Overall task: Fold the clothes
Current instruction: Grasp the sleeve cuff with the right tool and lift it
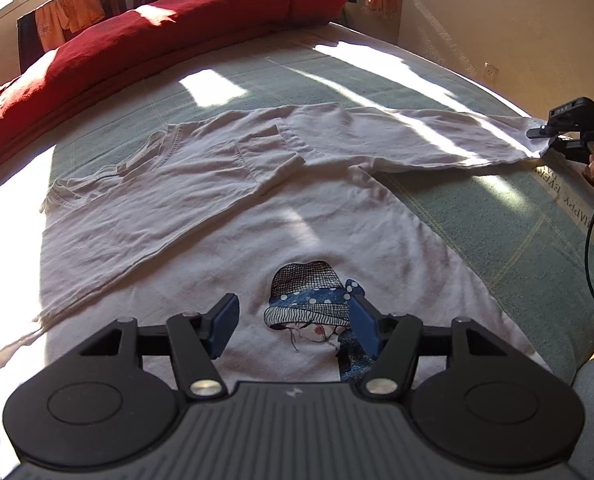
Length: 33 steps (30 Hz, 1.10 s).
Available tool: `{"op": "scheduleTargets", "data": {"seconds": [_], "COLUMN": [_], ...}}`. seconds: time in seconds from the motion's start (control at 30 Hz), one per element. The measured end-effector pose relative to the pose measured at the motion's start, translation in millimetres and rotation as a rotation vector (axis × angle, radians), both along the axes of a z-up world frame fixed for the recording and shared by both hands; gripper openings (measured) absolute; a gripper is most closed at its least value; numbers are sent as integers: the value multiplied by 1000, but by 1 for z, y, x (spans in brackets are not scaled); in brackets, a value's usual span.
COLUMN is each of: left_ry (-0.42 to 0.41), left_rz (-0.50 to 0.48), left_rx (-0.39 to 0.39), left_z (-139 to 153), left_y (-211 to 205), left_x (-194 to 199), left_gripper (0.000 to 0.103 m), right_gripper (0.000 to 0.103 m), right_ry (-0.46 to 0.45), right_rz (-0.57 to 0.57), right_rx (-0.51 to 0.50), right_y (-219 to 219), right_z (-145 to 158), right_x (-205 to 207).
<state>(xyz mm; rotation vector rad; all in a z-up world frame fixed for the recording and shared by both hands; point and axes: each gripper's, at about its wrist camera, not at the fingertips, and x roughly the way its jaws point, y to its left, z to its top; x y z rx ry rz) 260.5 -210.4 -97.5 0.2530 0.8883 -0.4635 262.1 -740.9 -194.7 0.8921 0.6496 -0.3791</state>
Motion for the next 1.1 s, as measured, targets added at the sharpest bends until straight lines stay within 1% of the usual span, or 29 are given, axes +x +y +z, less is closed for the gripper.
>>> {"op": "scheduleTargets", "data": {"seconds": [0.17, 0.3, 0.5, 0.63, 0.9, 1.1], "left_ry": [-23, -42, -67, -70, -78, -83], "left_rz": [-13, -11, 10, 23, 94, 140], "left_rx": [-3, -10, -32, -57, -123, -151], "left_z": [12, 22, 37, 42, 46, 46], "left_y": [11, 24, 54, 77, 131, 165], "left_x": [-17, -28, -52, -63, -73, -77], "left_gripper": [62, 62, 62, 62, 62, 62], "right_gripper": [12, 12, 13, 12, 12, 12], "right_ry": [5, -17, -71, -99, -120, -123], "right_rz": [72, 131, 226, 290, 391, 466], "right_rx": [-75, -118, -163, -196, -251, -296], "right_y": [23, 49, 103, 144, 229, 297], "right_z": [38, 73, 128, 154, 190, 205], "right_x": [9, 14, 29, 44, 79, 108]}}
